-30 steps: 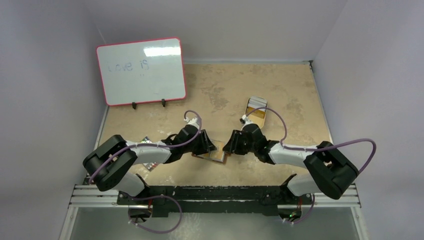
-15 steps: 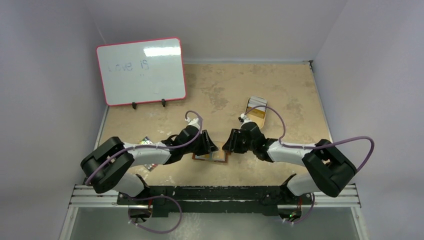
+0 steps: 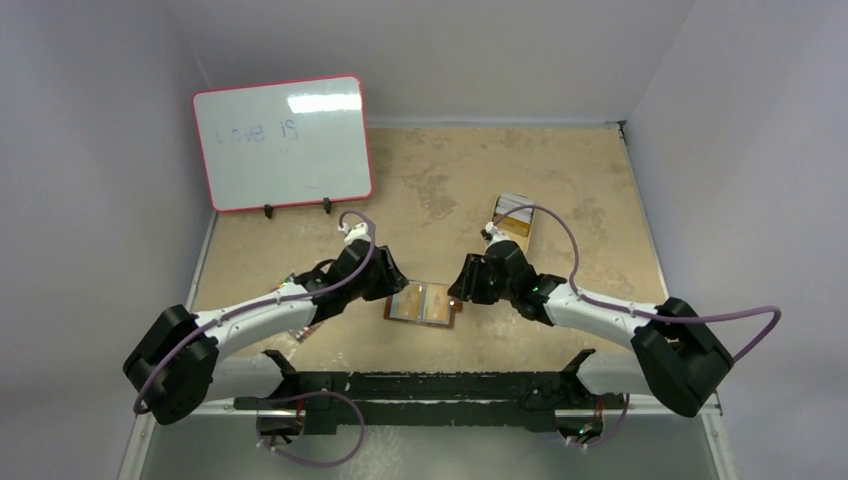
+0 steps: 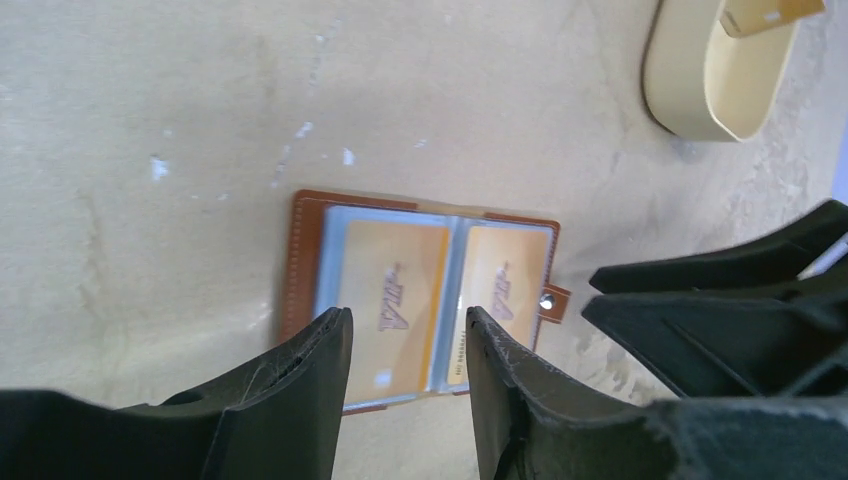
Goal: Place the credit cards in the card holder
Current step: Insert the credit card into the card holder, then turn over the card slot in the card holder.
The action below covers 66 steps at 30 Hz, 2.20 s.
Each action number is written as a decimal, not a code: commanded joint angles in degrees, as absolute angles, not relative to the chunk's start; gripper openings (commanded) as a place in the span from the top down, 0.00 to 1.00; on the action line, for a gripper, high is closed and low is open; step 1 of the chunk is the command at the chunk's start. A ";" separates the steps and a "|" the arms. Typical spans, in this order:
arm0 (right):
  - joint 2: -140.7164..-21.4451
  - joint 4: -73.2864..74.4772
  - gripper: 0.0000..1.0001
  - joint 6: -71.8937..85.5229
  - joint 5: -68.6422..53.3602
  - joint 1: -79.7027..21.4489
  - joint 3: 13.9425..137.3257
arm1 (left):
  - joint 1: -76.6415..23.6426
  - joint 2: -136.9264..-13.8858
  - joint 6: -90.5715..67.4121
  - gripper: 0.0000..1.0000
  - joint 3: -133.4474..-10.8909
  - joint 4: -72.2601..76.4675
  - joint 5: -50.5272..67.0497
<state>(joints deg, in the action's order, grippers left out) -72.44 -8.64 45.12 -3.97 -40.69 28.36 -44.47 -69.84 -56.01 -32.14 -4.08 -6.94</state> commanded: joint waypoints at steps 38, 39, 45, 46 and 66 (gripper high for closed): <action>-82.00 -15.19 0.58 44.97 -4.78 -43.86 29.63 | -41.03 -75.66 -55.90 0.51 -26.28 11.11 1.88; -82.12 -15.20 0.58 44.90 -4.82 -43.85 29.69 | -40.92 -75.67 -55.89 0.51 -26.28 11.35 2.25; -82.78 -15.29 0.58 44.59 -4.91 -43.86 29.86 | -41.04 -76.27 -57.04 0.50 -25.64 14.54 5.58; -82.79 -15.37 0.58 44.64 -4.92 -43.86 29.83 | -40.98 -76.39 -57.32 0.50 -25.50 15.24 6.28; -82.28 -14.35 0.58 44.01 -5.23 -43.86 30.27 | -40.97 -72.96 -60.98 0.50 -23.11 20.11 8.87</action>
<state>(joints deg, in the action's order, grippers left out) -82.13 -15.46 44.97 -4.67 -43.62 30.24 -41.25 -75.05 -59.64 -24.27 16.12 7.99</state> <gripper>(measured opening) 0.423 0.502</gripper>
